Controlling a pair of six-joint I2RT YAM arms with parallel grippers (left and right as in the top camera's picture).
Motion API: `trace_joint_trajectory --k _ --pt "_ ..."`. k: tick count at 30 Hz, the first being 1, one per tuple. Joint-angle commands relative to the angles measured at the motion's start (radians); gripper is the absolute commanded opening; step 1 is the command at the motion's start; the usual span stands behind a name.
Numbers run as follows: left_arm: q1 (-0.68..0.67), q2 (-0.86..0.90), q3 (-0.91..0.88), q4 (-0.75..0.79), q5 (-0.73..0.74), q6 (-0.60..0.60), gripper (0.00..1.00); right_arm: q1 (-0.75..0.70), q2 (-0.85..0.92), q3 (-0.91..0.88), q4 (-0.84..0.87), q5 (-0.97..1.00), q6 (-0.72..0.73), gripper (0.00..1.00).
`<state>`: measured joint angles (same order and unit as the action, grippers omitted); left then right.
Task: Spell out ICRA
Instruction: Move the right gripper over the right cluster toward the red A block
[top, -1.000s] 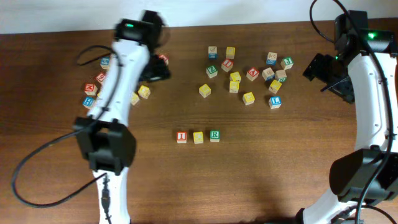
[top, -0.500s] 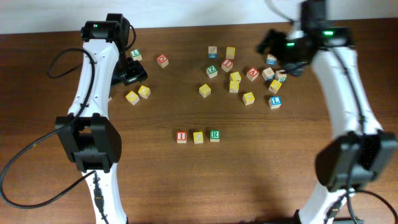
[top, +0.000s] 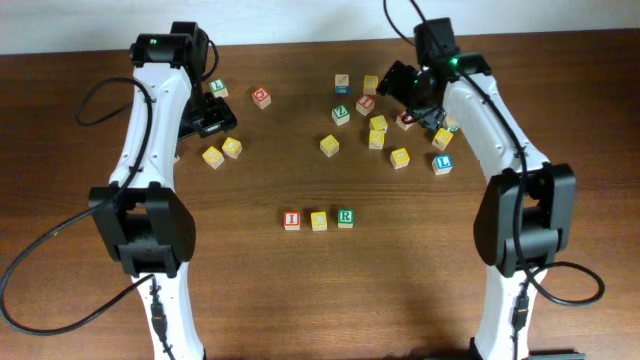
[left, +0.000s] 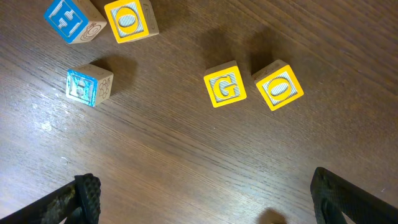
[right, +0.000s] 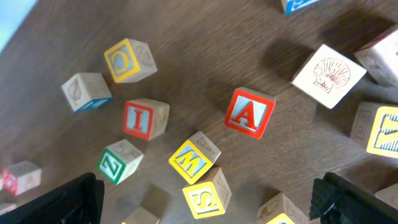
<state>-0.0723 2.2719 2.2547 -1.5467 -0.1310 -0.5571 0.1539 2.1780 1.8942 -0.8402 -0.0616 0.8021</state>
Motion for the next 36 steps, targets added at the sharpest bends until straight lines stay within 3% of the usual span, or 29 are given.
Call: trace_joint_trajectory --k 1,9,11,15,20,25,26,31,33,36 --pt "0.003 -0.002 -0.007 0.001 -0.012 0.013 0.99 0.010 0.055 0.004 0.002 0.095 0.095 0.99" --pt "0.003 -0.002 -0.007 0.002 -0.012 0.013 0.99 0.010 0.133 0.004 0.061 0.122 0.202 0.92" --pt "0.003 -0.002 -0.007 0.002 -0.012 0.013 0.99 0.010 0.141 0.004 0.079 0.127 0.202 0.84" --pt "0.003 -0.002 -0.007 0.001 -0.012 0.013 0.99 0.010 0.146 0.004 0.086 0.176 0.202 0.79" --pt "0.003 -0.002 -0.007 0.001 -0.011 0.013 0.99 0.010 0.199 0.004 0.097 0.190 0.202 0.79" --pt "0.003 -0.002 -0.007 0.001 -0.012 0.013 0.99 0.010 0.204 0.004 0.100 0.190 0.201 0.58" --pt "0.003 -0.002 -0.007 0.002 -0.012 0.013 0.99 0.010 0.204 0.004 0.097 0.190 0.201 0.47" --pt "0.003 -0.002 -0.007 0.001 -0.012 0.013 0.99 0.010 0.197 0.004 0.096 0.182 0.198 0.40" --pt "0.003 -0.002 -0.007 0.002 -0.012 0.013 0.99 0.010 0.190 0.007 0.095 0.182 0.197 0.29" --pt "0.003 -0.002 -0.007 0.002 -0.011 0.013 0.99 0.010 0.169 0.008 0.097 0.183 0.158 0.29"
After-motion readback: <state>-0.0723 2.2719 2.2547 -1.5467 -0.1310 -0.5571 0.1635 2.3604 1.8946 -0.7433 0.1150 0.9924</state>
